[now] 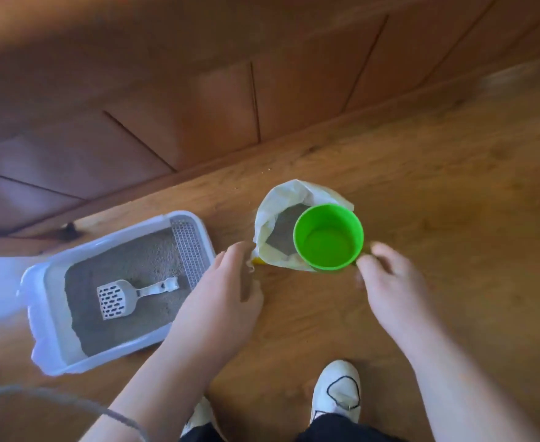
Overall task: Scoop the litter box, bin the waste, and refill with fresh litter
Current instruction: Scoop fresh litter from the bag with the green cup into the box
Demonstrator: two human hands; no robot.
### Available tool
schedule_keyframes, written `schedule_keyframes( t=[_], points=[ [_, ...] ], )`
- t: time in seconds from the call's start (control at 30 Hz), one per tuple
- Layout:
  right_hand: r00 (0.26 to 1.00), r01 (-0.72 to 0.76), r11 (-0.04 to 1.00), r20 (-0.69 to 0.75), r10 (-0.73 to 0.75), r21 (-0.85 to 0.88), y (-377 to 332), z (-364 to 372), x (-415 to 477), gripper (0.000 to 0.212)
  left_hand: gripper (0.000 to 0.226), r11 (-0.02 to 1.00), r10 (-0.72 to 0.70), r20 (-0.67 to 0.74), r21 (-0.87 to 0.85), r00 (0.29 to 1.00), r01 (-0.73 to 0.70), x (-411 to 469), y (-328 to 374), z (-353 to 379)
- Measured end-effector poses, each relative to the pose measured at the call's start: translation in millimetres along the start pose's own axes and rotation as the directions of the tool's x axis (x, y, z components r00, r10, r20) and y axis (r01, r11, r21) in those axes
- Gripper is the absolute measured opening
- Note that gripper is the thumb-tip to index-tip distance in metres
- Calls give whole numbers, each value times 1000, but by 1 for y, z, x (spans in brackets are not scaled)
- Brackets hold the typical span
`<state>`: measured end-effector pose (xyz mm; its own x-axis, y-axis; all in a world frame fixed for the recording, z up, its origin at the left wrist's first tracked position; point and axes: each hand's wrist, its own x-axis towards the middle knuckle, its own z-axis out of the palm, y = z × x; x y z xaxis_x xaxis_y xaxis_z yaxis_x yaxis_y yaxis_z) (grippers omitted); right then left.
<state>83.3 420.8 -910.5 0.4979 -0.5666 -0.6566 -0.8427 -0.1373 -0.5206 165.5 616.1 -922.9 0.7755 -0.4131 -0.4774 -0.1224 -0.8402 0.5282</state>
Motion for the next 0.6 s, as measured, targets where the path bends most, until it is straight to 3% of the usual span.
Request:
schedule_keyframes(
  t=[0.1,0.23,0.33,0.47,0.6],
  points=[
    [999,28,993,26,-25,-111,7,4,31,43,35,993,35,37,113,999,-39,24,-18,22],
    [983,171,934,124,-139,-313,-4,8,60,17,37,973,40,114,222,993,-65,57,-39,26],
    [962,242,853,229,-148,-463,-18,19,87,29,47,939,61,249,315,967,-140,81,-47,21],
    [931,347,645,332,-150,-681,-39,36,108,30,49,873,100,346,419,933,-249,108,-54,26],
    [934,325,659,341,-110,-678,-44,42,105,42,52,877,50,341,434,939,-205,102,-42,44]
  ],
)
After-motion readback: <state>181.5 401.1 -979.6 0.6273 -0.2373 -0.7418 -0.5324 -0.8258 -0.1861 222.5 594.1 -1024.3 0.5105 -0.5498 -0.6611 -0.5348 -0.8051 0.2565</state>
